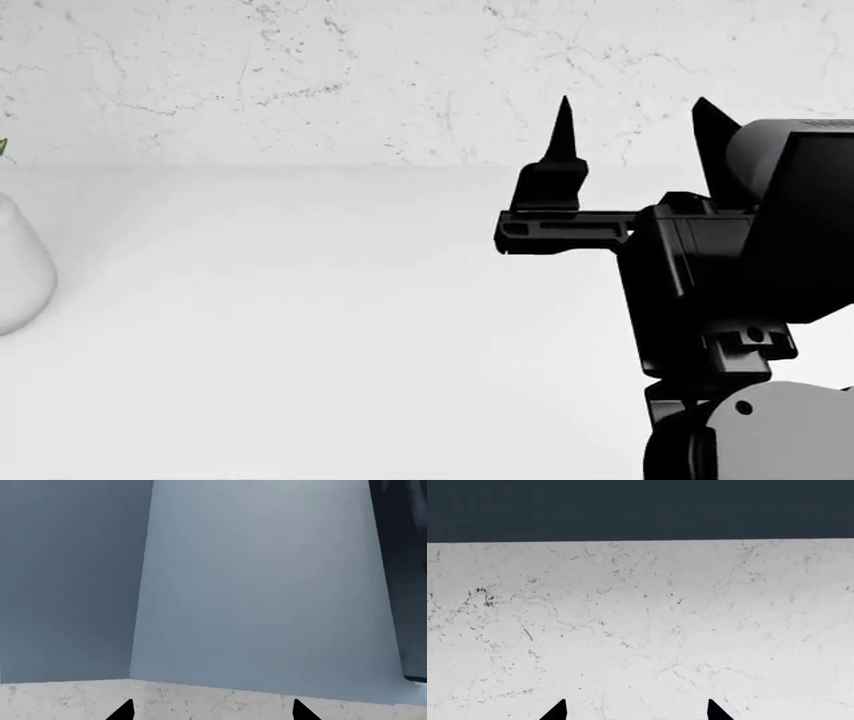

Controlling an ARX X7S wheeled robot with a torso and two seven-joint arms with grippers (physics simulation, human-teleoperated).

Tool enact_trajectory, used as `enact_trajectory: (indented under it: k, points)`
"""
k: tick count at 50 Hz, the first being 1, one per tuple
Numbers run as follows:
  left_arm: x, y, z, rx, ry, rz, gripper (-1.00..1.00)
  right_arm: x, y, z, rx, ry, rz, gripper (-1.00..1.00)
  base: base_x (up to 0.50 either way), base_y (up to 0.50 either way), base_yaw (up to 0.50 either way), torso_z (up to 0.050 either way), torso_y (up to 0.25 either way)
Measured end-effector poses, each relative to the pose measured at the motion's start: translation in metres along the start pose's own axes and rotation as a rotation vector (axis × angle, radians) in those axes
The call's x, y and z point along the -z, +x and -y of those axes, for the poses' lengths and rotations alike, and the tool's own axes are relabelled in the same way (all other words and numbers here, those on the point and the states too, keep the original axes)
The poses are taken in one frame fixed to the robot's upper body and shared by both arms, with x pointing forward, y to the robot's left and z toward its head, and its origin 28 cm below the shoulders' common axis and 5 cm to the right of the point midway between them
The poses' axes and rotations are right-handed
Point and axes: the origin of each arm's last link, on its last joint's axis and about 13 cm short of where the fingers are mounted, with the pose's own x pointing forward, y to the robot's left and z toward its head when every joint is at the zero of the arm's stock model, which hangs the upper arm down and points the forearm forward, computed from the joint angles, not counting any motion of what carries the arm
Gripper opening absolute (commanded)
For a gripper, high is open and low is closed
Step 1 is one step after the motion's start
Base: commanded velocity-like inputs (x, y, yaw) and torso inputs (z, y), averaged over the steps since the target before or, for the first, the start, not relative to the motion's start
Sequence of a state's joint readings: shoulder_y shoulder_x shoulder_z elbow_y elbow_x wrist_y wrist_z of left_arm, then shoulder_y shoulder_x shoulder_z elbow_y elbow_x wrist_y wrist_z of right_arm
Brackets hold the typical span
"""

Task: Pick the sweet potato, carrot from the counter and place them in the cabinet. Then close the cabinet.

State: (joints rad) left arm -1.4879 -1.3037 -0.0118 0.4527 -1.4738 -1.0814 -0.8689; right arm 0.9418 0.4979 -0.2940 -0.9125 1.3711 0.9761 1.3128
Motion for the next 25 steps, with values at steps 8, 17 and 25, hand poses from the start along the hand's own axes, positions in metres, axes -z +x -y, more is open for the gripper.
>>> enact_trajectory:
  k: [8, 17, 25]
  points:
    - [-0.004, 0.002, 0.010, 0.076, 0.056, 0.044, 1.00, 0.000, 0.000, 0.000, 0.000, -0.001, 0.001, 1.00, 0.00, 0.00, 0.00, 0.007, 0.000]
    - [-0.006, 0.005, 0.020, 0.151, 0.077, 0.073, 1.00, 0.000, 0.000, 0.000, 0.001, -0.002, 0.003, 1.00, 0.00, 0.00, 0.00, 0.007, 0.000]
    - [-0.005, 0.007, 0.025, 0.209, 0.044, 0.068, 1.00, 0.000, 0.000, 0.000, 0.001, -0.002, 0.004, 1.00, 0.00, 0.00, 0.00, 0.007, 0.000]
